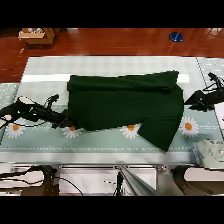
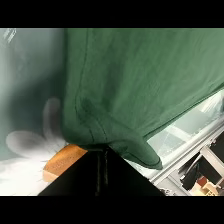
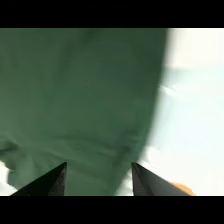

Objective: Fold the shirts.

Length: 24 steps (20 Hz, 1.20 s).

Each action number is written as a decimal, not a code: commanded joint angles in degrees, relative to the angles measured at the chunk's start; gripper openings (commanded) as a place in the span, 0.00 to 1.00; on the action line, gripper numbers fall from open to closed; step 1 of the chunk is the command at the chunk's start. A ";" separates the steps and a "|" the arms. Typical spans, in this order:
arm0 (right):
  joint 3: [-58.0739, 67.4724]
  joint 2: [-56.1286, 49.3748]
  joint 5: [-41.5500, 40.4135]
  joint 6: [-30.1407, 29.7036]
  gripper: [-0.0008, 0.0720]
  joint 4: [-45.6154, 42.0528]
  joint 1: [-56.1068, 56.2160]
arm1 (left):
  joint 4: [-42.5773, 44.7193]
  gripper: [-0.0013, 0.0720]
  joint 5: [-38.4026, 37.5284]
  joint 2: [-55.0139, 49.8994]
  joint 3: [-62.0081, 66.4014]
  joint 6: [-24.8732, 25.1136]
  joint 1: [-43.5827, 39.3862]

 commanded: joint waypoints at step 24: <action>0.55 15.04 -27.89 -0.74 0.06 17.07 8.07 | -7.23 0.05 7.04 6.12 23.67 4.37 0.26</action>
